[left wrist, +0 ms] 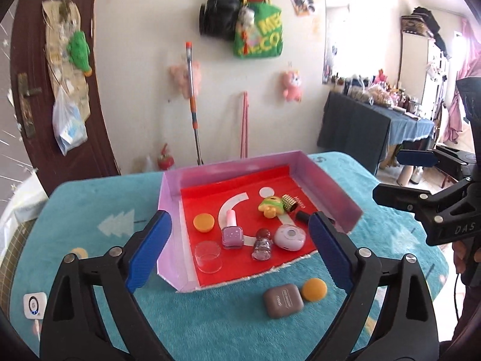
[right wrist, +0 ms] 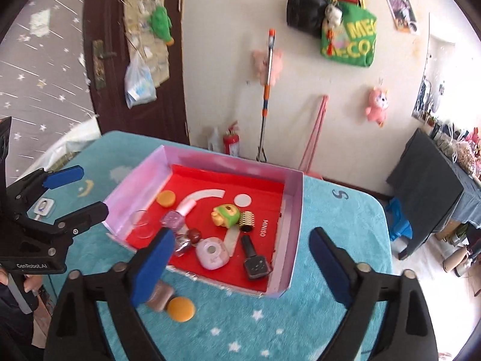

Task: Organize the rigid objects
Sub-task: 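Withdraw both open tools up and back from the box, then move both open tools toward the brown eye shadow case and orange sponge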

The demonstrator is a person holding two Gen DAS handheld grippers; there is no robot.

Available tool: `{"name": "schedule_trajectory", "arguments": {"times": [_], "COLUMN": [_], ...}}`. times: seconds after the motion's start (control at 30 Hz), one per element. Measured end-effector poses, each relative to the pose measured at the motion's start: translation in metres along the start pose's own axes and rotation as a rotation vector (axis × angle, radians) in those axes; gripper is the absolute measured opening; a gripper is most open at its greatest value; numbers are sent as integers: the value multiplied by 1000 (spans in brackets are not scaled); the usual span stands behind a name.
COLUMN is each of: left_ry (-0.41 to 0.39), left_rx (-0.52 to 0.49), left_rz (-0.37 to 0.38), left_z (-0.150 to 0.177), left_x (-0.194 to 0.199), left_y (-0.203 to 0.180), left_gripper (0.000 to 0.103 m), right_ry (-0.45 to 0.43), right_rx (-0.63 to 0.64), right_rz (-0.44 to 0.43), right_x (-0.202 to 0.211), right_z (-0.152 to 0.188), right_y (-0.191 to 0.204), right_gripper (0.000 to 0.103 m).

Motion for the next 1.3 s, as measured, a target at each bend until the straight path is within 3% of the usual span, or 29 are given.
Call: {"name": "schedule_trajectory", "arguments": {"times": [0.27,0.5,0.87,1.3], "left_ry": [-58,-56,-18,16], "left_rx": [58,101,141,135], "left_rz": [-13,-61,-91,-102], "left_z": [32,85,154,187], "left_x": [37,37,21,3], "left_y": [-3,-7,-10,-14], "left_gripper": [96,97,97,97], "right_ry": [-122,-196,-192,-174], "right_rx": [-15,-66,-172,-213], "right_rz": [19,83,95,136], "right_x": [51,67,37,10], "right_z": [36,86,173,209], "right_y": [15,15,17,18], "right_gripper": [103,103,103,103]}}
Point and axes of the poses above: each gripper's, at about its wrist camera, not at the fingertips, and x roughly against the way its jaws point, y to its left, z to its underside, the point moved 6 cm from there along -x, roughly the way its jaws point
